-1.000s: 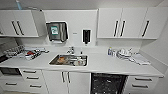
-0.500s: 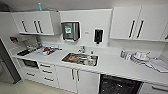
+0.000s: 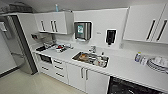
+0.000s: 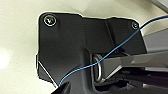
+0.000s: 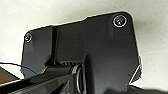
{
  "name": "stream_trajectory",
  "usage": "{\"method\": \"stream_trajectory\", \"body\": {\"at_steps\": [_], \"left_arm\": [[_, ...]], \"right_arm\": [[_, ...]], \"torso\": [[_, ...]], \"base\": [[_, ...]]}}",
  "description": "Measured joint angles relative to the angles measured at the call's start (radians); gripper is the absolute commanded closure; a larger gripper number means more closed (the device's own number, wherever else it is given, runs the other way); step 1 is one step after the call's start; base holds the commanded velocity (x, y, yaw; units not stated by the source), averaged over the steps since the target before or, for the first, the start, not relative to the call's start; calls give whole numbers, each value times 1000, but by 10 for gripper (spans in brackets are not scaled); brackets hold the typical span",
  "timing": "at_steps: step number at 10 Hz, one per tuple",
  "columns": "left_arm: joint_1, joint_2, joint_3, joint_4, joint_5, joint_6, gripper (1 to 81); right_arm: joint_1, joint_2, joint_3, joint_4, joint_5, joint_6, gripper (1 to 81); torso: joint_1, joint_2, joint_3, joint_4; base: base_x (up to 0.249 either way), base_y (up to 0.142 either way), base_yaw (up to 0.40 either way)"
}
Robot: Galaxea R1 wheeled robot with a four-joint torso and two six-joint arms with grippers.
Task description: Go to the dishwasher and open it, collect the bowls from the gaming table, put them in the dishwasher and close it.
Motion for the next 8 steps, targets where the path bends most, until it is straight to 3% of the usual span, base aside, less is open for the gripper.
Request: {"method": "stream_trajectory", "body": {"at_steps": [2, 8], "left_arm": [[-2, 0, -6, 0, -7, 0, 10], [3, 7, -37, 0, -1, 0, 10]], "right_arm": [[-2, 0, 1, -35, -10, -1, 10], [-46, 17, -25, -35, 1, -1, 10]], "torso": [[0, 0, 0, 0], [0, 0, 0, 0]], "base": [[0, 0, 343], [0, 0, 343]]}}
